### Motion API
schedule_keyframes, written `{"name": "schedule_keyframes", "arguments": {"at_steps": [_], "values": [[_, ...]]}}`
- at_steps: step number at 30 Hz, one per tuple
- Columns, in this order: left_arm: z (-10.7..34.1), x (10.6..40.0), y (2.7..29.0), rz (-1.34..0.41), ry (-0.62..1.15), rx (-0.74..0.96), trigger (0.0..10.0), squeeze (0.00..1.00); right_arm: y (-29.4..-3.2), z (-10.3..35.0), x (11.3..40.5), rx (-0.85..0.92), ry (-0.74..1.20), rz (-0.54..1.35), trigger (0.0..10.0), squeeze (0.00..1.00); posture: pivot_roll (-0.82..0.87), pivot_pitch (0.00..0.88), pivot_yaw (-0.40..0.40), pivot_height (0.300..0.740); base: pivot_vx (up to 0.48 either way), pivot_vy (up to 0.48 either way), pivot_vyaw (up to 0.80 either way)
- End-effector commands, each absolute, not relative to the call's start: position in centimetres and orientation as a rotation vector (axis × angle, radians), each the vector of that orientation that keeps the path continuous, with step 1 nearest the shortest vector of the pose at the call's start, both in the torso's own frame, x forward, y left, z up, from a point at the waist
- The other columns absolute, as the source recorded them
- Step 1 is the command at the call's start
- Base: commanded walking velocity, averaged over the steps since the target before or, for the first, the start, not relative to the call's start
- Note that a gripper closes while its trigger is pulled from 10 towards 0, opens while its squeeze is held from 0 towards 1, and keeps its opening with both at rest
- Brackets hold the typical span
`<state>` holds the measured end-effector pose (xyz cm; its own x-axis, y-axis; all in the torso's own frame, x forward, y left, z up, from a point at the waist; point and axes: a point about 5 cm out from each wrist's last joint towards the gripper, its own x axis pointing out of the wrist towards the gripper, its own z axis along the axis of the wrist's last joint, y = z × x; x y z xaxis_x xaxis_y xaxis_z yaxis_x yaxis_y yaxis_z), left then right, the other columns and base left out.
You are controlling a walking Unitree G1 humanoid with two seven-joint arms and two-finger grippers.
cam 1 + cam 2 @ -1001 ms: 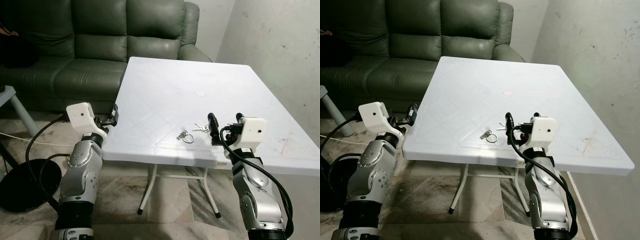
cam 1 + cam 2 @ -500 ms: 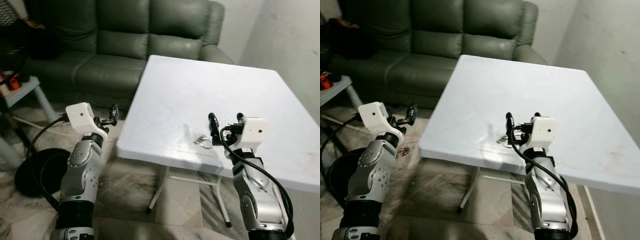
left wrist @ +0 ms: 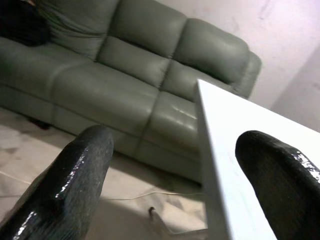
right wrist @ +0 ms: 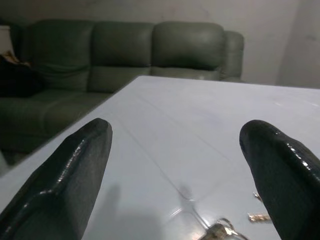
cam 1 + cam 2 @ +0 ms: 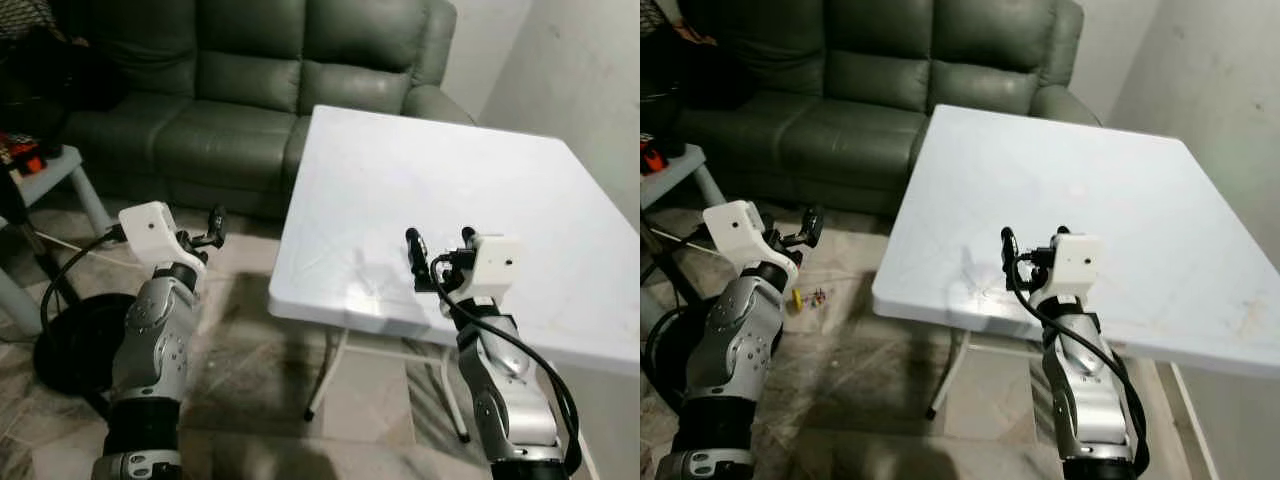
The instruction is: Hang keys on a hook
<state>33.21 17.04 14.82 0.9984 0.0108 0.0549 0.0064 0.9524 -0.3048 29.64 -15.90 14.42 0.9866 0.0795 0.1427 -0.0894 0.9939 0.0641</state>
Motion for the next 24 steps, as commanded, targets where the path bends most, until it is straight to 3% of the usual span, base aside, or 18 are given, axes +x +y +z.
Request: {"name": "schedule_keyframes", "arguments": {"at_steps": [1,20,24], "values": [[14.91,33.3,17.06,0.004,-0.055,-0.297,10.0,0.0,-16.09,14.61,29.55,0.073,-0.145,0.07,10.0,0.0,-0.08,0.014,-0.072,0.74,0.0,0.27,0.0],[14.64,32.96,16.66,-0.023,-0.054,-0.281,10.0,0.0,-15.89,14.46,29.41,0.069,-0.134,0.083,10.0,0.0,-0.08,0.004,-0.076,0.74,0.0,0.014,0.0],[14.63,32.88,16.58,-0.032,-0.053,-0.279,10.0,0.0,-15.76,14.44,29.43,0.07,-0.133,0.086,10.0,0.0,-0.08,0.003,-0.076,0.74,0.292,0.0,0.0]]}}
